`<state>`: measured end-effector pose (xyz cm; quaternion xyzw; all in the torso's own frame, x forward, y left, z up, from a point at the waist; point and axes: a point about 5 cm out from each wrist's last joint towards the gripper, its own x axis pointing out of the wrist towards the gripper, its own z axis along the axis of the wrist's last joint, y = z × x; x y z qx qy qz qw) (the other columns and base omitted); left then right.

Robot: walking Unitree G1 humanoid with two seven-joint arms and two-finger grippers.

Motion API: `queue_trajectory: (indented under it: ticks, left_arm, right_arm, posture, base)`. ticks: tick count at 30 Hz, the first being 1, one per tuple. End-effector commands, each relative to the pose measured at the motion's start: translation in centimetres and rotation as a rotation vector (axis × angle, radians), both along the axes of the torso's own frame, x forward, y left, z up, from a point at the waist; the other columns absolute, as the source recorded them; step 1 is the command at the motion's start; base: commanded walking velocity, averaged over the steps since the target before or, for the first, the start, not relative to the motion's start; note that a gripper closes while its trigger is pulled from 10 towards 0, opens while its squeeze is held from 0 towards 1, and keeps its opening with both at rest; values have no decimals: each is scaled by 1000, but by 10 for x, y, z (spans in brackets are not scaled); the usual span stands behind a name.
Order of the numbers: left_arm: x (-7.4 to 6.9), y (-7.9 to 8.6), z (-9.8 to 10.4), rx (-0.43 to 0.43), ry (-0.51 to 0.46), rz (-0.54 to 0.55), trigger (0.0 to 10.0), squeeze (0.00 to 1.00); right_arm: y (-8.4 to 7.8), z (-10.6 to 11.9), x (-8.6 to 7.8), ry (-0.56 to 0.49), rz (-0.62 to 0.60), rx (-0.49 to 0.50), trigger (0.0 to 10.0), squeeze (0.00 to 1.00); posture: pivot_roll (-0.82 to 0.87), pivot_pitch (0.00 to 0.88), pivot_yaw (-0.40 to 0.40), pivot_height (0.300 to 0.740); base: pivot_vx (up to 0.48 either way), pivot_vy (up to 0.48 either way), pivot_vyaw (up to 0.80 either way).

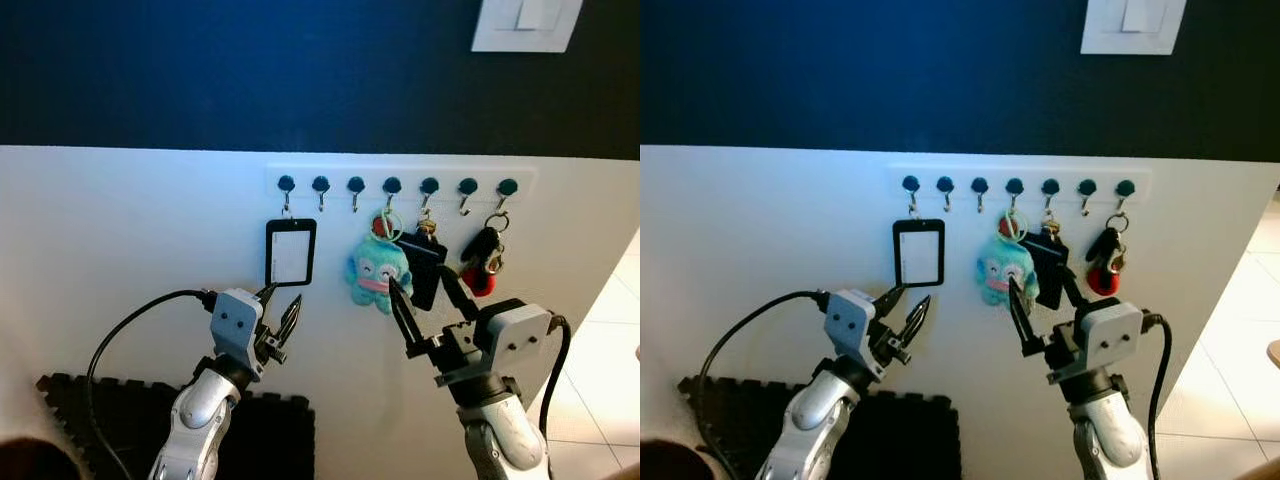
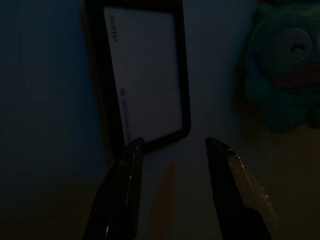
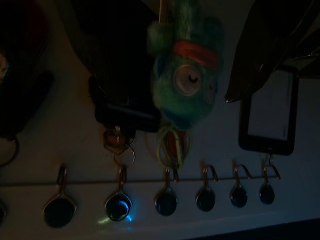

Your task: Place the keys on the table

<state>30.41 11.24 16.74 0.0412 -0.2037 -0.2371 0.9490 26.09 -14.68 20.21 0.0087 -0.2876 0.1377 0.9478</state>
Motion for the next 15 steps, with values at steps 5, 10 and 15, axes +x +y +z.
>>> queue_trajectory:
  ticks: [5,10,15]
  left_arm:
    - [-2,-2,-2,1,3,-16,10000,0]
    - [-2,-2,-2,4,4,-18,10000,0]
    - [-3,-2,-2,8,3,-20,10000,0]
  right_arm:
    - [15,-2,-5,10,67,-15,10000,0]
    - [7,-12,2,67,17,41,10000,0]
    - [-1,-17,10,127,2,98,10000,0]
  posture:
    - [31,76,11,740]
    - [33,74,9,740]
    - [31,75,9,740]
  base:
    - [0,0,0]
    - [0,0,0]
    - [0,0,0]
